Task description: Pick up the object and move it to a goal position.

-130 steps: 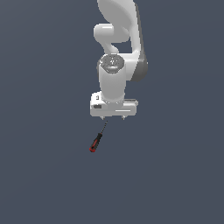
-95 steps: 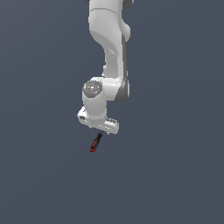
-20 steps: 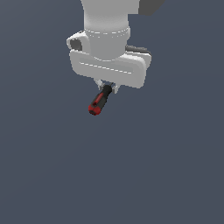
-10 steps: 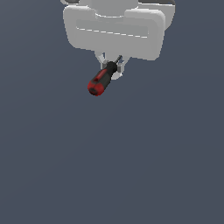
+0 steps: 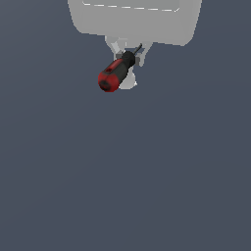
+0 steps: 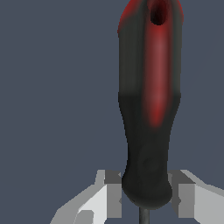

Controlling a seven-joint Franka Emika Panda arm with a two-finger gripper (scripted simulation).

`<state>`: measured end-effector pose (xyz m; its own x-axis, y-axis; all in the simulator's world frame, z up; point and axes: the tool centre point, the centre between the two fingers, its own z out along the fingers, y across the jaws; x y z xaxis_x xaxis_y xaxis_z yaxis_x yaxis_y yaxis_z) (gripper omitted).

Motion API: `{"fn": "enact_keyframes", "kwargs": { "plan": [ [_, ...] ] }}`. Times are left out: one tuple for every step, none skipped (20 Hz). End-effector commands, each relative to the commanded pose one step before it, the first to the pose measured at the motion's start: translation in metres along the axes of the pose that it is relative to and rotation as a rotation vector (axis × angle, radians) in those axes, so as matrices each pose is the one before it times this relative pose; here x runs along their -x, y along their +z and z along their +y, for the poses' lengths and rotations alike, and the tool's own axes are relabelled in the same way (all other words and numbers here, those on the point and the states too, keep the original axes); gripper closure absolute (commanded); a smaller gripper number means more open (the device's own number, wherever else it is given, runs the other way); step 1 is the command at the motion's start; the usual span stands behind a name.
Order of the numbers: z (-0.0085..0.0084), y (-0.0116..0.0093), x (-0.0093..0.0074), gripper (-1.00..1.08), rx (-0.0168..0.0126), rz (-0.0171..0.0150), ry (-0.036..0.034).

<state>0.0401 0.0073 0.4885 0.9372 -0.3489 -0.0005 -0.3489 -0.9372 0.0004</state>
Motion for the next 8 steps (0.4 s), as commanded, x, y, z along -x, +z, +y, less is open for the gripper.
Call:
{"fn": "enact_keyframes", "kwargs": {
  "plan": [
    [-0.00100, -0.00531, -0.00061, 1.08, -0.00016, 0.00054, 0.00011],
    [-0.00029, -0.00124, -0.00021, 1.08, 0.00000, 0.00000, 0.00000],
    [-0.00024, -0.00100, -0.00019, 1.08, 0.00000, 0.00000, 0.00000],
    [-0.00020, -0.00078, -0.00017, 1.08, 0.00000, 0.00000, 0.00000],
    [-0.00015, -0.00057, -0.00014, 1.08, 0.00000, 0.00000, 0.00000],
    [-0.00011, -0.00038, -0.00011, 1.08, 0.00000, 0.00000, 0.00000],
    [-0.00006, -0.00021, -0.00007, 1.08, 0.00000, 0.00000, 0.00000],
    [-0.00002, -0.00007, -0.00002, 1.08, 0.00000, 0.00000, 0.00000]
  ]
}}
